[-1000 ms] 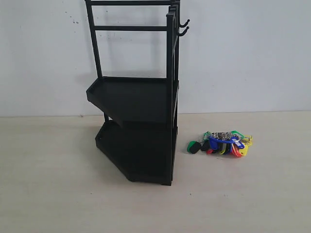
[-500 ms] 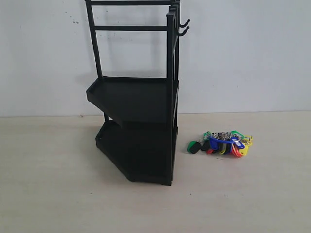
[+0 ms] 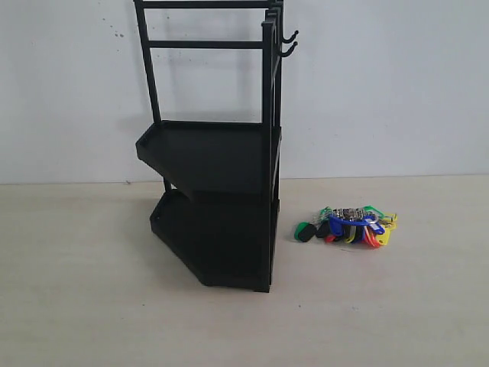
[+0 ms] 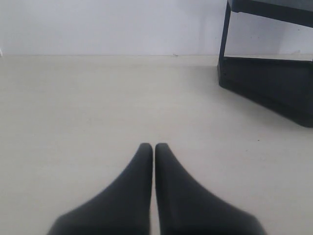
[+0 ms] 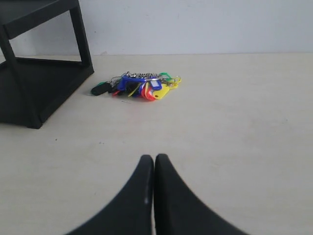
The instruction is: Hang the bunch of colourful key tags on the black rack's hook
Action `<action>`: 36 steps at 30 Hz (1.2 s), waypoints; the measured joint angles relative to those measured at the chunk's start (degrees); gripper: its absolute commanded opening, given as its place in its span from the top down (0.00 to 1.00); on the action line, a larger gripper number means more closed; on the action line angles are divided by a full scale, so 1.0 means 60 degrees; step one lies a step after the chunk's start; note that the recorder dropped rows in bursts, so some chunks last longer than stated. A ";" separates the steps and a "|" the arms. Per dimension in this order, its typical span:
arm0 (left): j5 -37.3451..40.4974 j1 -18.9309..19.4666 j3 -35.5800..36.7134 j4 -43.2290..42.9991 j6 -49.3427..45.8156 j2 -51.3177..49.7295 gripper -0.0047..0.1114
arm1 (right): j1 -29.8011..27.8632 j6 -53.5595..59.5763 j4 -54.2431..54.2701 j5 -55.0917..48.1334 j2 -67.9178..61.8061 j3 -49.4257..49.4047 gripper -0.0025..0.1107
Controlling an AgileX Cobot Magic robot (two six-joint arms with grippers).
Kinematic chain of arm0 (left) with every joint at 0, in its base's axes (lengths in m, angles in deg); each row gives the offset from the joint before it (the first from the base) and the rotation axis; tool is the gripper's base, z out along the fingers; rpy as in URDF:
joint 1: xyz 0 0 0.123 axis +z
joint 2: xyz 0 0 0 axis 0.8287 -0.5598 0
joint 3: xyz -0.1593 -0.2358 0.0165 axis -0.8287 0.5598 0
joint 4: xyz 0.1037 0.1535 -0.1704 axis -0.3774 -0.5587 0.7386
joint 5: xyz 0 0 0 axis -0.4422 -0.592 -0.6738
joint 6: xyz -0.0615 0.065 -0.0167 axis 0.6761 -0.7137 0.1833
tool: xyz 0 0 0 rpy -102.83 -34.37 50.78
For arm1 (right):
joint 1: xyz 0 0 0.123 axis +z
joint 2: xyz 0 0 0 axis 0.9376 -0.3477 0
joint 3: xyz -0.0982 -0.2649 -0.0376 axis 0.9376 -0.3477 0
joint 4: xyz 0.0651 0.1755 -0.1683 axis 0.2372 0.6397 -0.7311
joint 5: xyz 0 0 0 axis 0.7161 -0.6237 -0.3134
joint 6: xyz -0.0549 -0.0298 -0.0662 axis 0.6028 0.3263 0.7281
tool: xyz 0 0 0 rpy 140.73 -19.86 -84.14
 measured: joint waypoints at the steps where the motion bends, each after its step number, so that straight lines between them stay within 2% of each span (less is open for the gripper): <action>1: 0.0000 0.0000 0.0000 0.0000 0.0000 0.0000 0.92 | 0.0000 0.0000 -0.0196 0.0123 0.0000 0.0000 0.98; 13: 0.0000 0.0000 0.0000 0.0000 0.0000 0.0000 0.92 | 0.0000 0.0000 -0.0654 0.1864 0.0000 0.0000 0.98; 15: 0.0000 0.0000 0.0000 0.0000 0.0000 0.0000 0.92 | 0.0000 0.0000 -0.0654 0.2629 0.0000 -0.0015 0.98; 19: 0.0000 0.0000 0.0000 0.0000 0.0000 0.0000 0.92 | 0.0000 0.0025 -0.0654 0.5419 0.0000 -0.0015 0.98; 21: 0.0000 0.0000 0.0000 0.0000 0.0000 0.0000 0.92 | 0.0000 0.0186 -0.0654 0.5993 0.0000 0.0111 0.98; 26: 0.0000 0.0000 0.0000 0.0000 0.0000 0.0000 0.92 | 0.0000 0.0609 -0.0596 0.4976 -0.0608 0.1589 0.98; 32: 0.0000 0.0000 0.0000 0.0000 0.0000 0.0000 0.92 | 0.0000 0.0740 -0.0580 0.2593 -0.3491 0.3780 0.98; 36: 0.0000 0.0000 0.0000 0.0000 0.0000 0.0000 0.92 | 0.0000 0.0740 -0.0574 0.2306 -0.5368 0.4444 0.98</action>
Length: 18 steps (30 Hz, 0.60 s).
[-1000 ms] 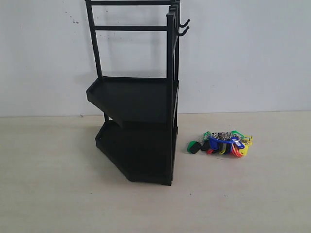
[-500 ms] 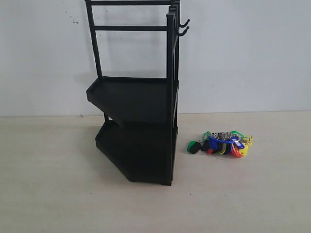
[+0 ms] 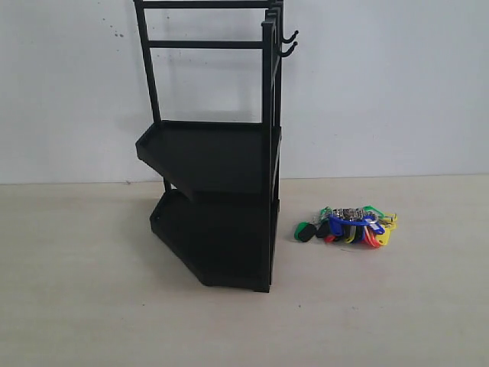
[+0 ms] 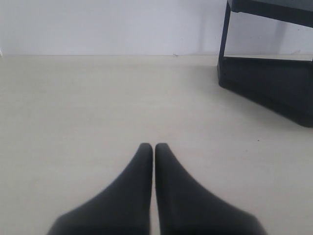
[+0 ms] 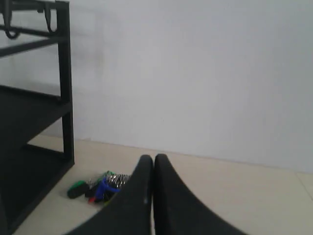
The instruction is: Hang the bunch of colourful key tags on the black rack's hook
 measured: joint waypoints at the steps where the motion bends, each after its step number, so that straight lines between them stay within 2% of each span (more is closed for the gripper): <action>1: 0.0000 0.0000 0.0000 0.0000 0.0000 0.0000 0.92 | 0.0000 0.0000 0.0000 0.0119 -0.0303 0.0042 0.98; 12: 0.0000 0.0000 0.0000 0.0000 0.0000 0.0000 0.92 | 0.0000 -0.0576 0.0179 0.2179 -0.2889 0.0185 0.98; 15: 0.0000 0.0000 0.0000 0.0000 0.0000 0.0000 0.92 | 0.0000 -0.0525 0.0122 0.1503 -0.3810 0.0866 0.98; 18: 0.0000 0.0000 0.0000 0.0000 0.0000 0.0000 0.92 | 0.0000 -0.0009 0.0103 -0.0243 -0.5122 0.2159 0.98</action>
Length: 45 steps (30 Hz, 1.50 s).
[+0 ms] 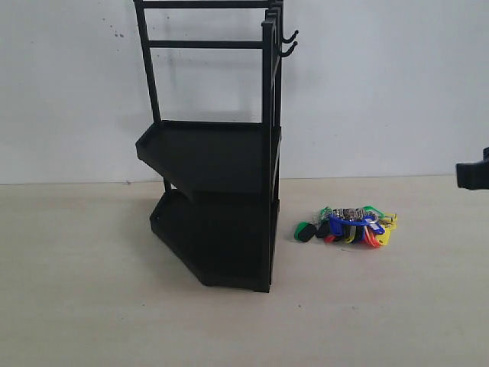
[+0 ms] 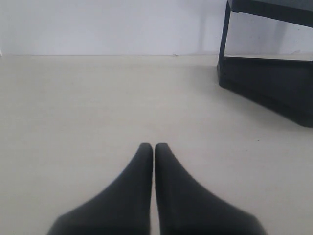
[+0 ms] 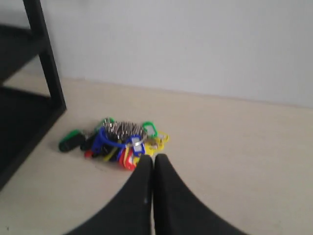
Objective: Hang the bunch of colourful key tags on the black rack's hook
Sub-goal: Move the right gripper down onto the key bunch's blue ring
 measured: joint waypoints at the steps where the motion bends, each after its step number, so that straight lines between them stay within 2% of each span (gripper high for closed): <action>1: 0.0000 0.0000 0.0000 0.0000 0.0000 0.0000 0.92 | 0.0000 0.0200 0.0000 -0.0696 -0.0477 0.0570 0.98; 6: 0.0000 0.0000 0.0000 0.0000 0.0000 0.0000 0.92 | 0.0000 0.1058 -0.0016 -0.3062 -0.2617 0.3357 0.98; 8: 0.0000 0.0000 0.0000 0.0000 0.0000 0.0000 0.92 | 0.0038 0.2154 -0.0016 -0.3773 -0.3416 0.4366 0.98; 12: 0.0000 0.0000 0.0000 0.0000 0.0000 0.0000 0.92 | 0.0075 0.4352 -0.0039 -0.5215 -0.4638 0.5782 0.98; 15: 0.0000 0.0000 0.0000 0.0000 0.0000 0.0000 0.92 | 0.0084 0.5321 -0.0059 -0.5656 -0.5156 0.6259 0.98; 19: 0.0000 0.0000 0.0000 0.0000 0.0000 0.0000 0.92 | 0.0084 0.6726 -0.0075 -0.5794 -0.5638 0.6405 0.98; 23: 0.0000 0.0000 0.0000 0.0000 0.0000 0.0000 0.92 | 0.0084 0.8956 -0.0075 -0.5815 -0.6137 0.6411 0.98; 29: 0.0000 0.0000 0.0000 0.0000 0.0000 0.0000 0.92 | 0.0119 1.1877 0.0706 -0.5470 -0.7007 0.6411 0.98; 35: 0.0000 0.0000 0.0000 0.0000 0.0000 0.0000 0.92 | 0.0622 1.2278 0.0815 -0.4360 -0.7709 0.6411 0.98; 39: 0.0000 0.0000 0.0000 0.0000 0.0000 0.0000 0.92 | 0.1039 1.1789 0.0855 -0.3500 -0.8167 0.6411 0.98; 41: 0.0000 0.0000 0.0000 0.0000 0.0000 0.0000 0.92 | 0.1130 1.1667 0.0811 -0.3270 -0.8382 0.6411 0.94; 43: 0.0000 0.0000 0.0000 0.0000 0.0000 0.0000 0.92 | 0.1168 1.1566 0.0704 -0.3209 -0.8529 0.6411 0.86; 44: 0.0000 0.0000 0.0000 0.0000 0.0000 0.0000 0.92 | 0.1168 1.1472 0.0638 -0.3182 -0.8599 0.6411 0.71; 45: 0.0000 0.0000 0.0000 0.0000 0.0000 0.0000 0.92 | 0.1168 1.1363 0.0522 -0.3123 -0.8675 0.6411 0.64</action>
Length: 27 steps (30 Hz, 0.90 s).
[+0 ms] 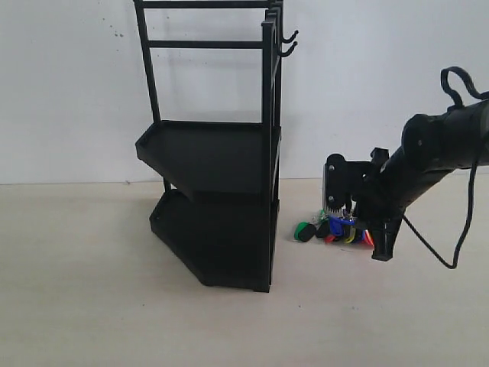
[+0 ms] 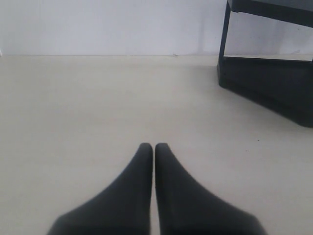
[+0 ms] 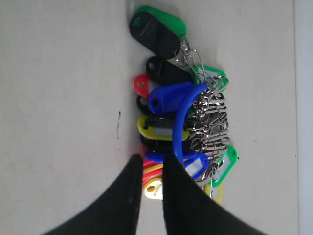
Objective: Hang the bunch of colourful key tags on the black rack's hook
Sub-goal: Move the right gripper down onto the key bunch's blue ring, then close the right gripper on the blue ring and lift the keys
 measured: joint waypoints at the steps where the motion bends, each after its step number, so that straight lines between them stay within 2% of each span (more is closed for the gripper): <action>1: 0.0000 0.0000 0.0000 0.0000 0.0000 0.0000 0.92 | 0.0000 -0.0070 -0.0016 0.0077 -0.0022 0.0000 0.52; 2: 0.0000 0.0000 0.0000 0.0000 0.0000 0.0000 0.92 | 0.0000 -0.0189 -0.0069 0.0249 -0.0048 0.0000 0.49; 7: 0.0000 0.0000 0.0000 0.0000 0.0000 0.0000 0.92 | 0.0000 -0.0271 -0.0216 0.0686 -0.0254 0.0016 0.51; 14: 0.0000 0.0000 0.0000 0.0000 0.0000 0.0000 0.92 | 0.0000 -0.0351 -0.0216 0.2152 -0.0880 0.0016 0.51; 23: 0.0000 0.0000 0.0000 0.0000 0.0000 0.0000 0.92 | 0.0000 -0.0378 -0.0216 0.2284 -0.1398 0.0502 0.58; 27: 0.0000 0.0000 0.0000 0.0000 0.0000 0.0000 0.92 | 0.0000 -0.0530 -0.0216 0.2284 -0.1565 0.0658 0.58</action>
